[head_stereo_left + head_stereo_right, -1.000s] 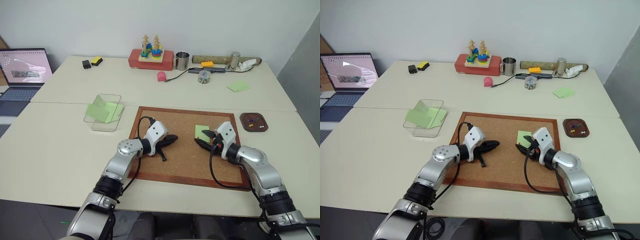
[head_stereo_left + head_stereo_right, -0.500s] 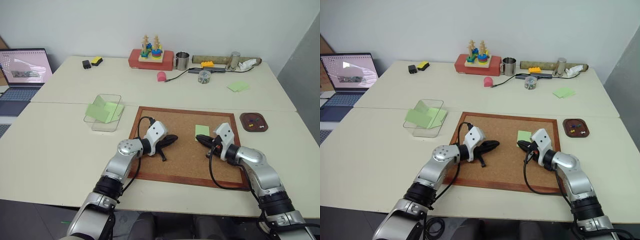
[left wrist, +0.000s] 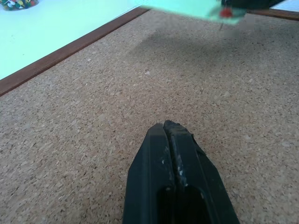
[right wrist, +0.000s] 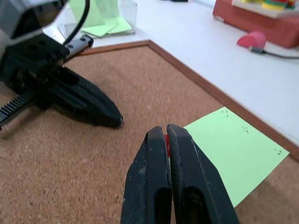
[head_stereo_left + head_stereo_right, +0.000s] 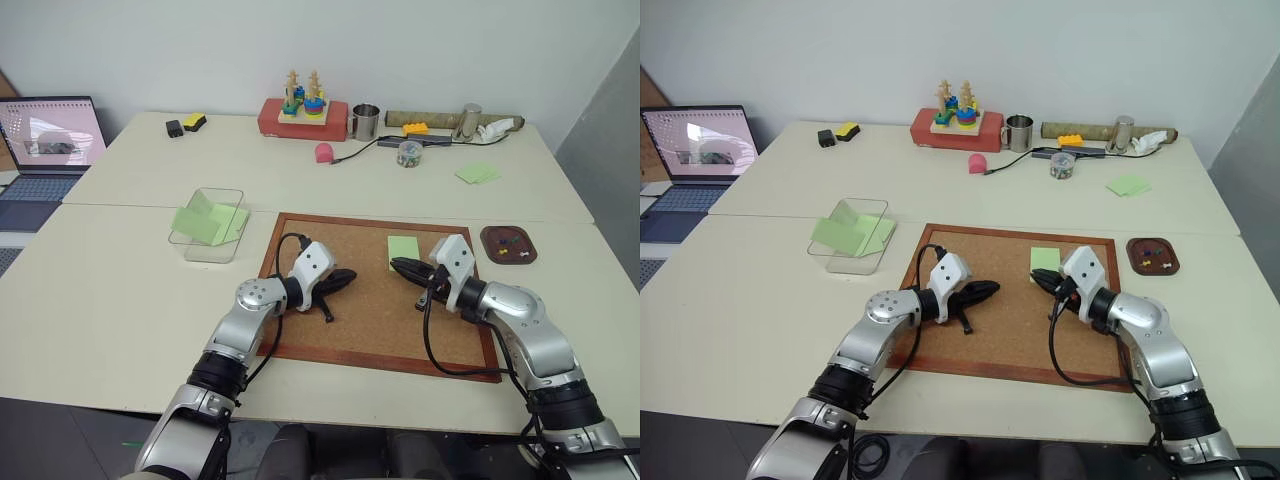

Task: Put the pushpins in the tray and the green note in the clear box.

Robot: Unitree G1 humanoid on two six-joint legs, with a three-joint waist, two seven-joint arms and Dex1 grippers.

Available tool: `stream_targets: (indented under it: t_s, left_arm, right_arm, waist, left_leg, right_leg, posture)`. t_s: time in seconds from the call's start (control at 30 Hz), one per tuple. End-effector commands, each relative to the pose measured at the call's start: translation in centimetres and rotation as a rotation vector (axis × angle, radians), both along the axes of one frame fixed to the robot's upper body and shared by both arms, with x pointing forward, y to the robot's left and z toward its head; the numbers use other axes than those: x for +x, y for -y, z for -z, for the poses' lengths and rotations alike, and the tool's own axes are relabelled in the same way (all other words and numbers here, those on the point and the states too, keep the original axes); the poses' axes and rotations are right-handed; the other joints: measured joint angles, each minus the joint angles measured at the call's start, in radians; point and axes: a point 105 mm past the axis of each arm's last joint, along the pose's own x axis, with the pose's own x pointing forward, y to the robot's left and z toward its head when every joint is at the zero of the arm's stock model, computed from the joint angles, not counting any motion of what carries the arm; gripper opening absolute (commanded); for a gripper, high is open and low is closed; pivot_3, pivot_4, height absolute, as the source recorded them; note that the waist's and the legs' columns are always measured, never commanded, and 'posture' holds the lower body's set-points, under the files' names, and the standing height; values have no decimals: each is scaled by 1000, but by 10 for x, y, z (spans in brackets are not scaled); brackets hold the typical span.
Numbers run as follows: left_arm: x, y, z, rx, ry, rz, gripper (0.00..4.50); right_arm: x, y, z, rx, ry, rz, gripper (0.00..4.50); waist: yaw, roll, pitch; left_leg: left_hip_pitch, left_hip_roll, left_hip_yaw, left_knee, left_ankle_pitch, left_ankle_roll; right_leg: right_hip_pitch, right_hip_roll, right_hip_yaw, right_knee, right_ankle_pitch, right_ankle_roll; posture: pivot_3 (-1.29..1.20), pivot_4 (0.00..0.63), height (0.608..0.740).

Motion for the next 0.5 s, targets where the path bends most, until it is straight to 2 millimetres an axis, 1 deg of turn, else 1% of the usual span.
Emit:
stream_targets:
  t_s: [0.03, 0.1, 0.17, 0.2, 0.3, 0.33, 0.5]
  left_arm:
    - [0, -5, 11, -30, -84, -45, 0]
    - [-2, -5, -5, -111, -112, -25, 0]
    - [-9, -8, -26, -201, -144, 18, 376]
    - [-11, -10, -36, -240, -158, 30, 472]
    - [-14, -19, -63, -390, -222, 30, 1061]
    - [-15, -22, -70, -437, -249, 31, 1201]
    - [-24, -27, -87, -587, -362, 65, 2045]
  right_arm:
    - [-5, -5, -29, -34, 116, -57, 22]
    - [-7, -6, -33, -54, 140, -70, 22]
    - [-9, -8, -37, -90, 176, -88, 0]
    - [-10, -8, -38, -115, 198, -97, 0]
    - [-12, -10, -41, -179, 268, -122, 0]
    - [-12, -11, -42, -197, 291, -130, 0]
    - [-11, -12, -49, -261, 422, -142, 0]
  waist:
    - [1, 0, 0]
    - [0, -1, 1]
    - [-5, -3, 2]
    - [-8, -4, 2]
    - [-9, -6, 5]
    - [-9, -7, 5]
    - [-10, -8, 7]
  left_leg:
    - [0, 0, 0, 0, 0, 0]
    - [-1, 0, 0, 0, 0, 0]
    - [-3, 0, 0, 0, 0, 0]
    - [-7, 0, 0, 0, 0, 0]
    - [-17, 0, -1, 0, 0, 0]
    - [-18, 0, -1, 0, 0, 0]
    - [-17, 0, -1, -4, -1, -1]
  right_leg:
    - [0, 0, 0, 0, 0, 0]
    - [0, 0, 0, 0, 0, 0]
    - [-2, 0, 0, 0, 0, 1]
    - [-5, 1, -1, 0, 0, 1]
    - [-17, 1, 0, 2, 1, 0]
    - [-18, 1, 0, 2, 3, -4]
    - [-18, 1, -1, 0, 2, -4]
  posture:
    - [0, 150, 740]
    - [0, 150, 740]
    - [0, 150, 740]
    - [0, 150, 740]
    - [0, 150, 740]
    - [0, 150, 740]
    - [0, 150, 740]
